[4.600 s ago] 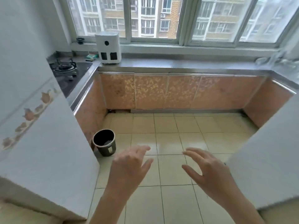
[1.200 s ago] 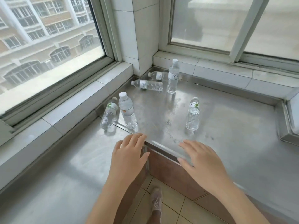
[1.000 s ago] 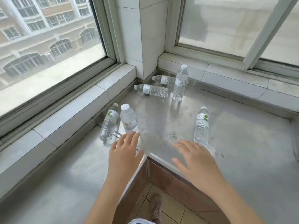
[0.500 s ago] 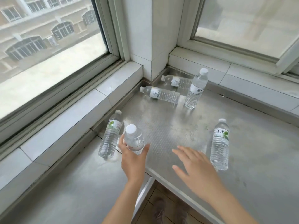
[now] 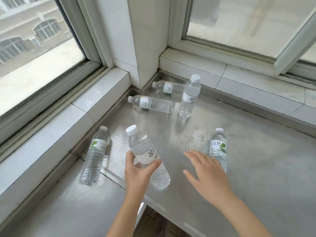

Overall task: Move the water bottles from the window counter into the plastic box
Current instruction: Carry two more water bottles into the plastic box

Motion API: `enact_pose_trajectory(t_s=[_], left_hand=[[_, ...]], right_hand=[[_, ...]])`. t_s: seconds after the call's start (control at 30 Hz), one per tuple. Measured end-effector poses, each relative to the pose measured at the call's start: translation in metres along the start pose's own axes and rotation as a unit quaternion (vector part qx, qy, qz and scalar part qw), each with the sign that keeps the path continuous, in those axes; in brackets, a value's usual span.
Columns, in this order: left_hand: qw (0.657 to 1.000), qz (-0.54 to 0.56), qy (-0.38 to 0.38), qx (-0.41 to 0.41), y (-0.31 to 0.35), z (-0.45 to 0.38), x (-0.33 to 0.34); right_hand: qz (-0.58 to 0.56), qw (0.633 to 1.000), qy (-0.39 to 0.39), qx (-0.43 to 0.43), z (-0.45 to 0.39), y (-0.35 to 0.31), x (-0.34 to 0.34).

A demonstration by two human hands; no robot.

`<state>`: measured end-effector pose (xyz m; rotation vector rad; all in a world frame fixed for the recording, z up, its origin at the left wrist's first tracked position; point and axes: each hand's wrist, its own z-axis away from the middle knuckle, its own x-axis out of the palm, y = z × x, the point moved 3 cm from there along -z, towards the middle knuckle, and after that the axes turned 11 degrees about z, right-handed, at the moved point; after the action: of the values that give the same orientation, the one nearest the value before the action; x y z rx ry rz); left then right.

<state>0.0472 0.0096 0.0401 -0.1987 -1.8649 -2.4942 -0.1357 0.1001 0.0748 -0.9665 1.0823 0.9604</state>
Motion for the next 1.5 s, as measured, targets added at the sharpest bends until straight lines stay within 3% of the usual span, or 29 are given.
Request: enact_pose_trajectory(t_s=[0.1, 0.23, 0.43, 0.63, 1.03, 1.3, 1.5], left_hand=[[0.998, -0.022, -0.064, -0.014, 0.004, -0.003, 0.031], [0.994, -0.004, -0.088, -0.059, 0.002, 0.001, 0.066], [0.990, 0.007, -0.102, -0.092, -0.004, 0.003, 0.084], [0.992, 0.010, -0.092, -0.084, 0.000, 0.003, 0.075], [0.996, 0.006, -0.077, -0.050, 0.017, 0.013, 0.020], [0.995, 0.046, -0.091, -0.008, 0.051, 0.046, -0.023], [0.994, 0.096, -0.017, 0.047, 0.076, 0.097, -0.063]], right_hand=[[0.001, 0.994, 0.055, 0.096, -0.006, 0.038, 0.005], [-0.001, 0.970, -0.019, 0.241, -0.017, 0.090, 0.023], [-0.128, 0.935, -0.074, 0.324, -0.034, 0.113, 0.058], [-0.248, 0.898, -0.022, 0.363, -0.042, 0.109, 0.069], [-0.507, 0.821, 0.055, 0.257, -0.020, 0.064, 0.024], [-0.500, 0.856, 0.084, 0.107, 0.007, 0.001, -0.029], [-0.491, 0.869, 0.063, -0.018, 0.030, -0.046, -0.052]])
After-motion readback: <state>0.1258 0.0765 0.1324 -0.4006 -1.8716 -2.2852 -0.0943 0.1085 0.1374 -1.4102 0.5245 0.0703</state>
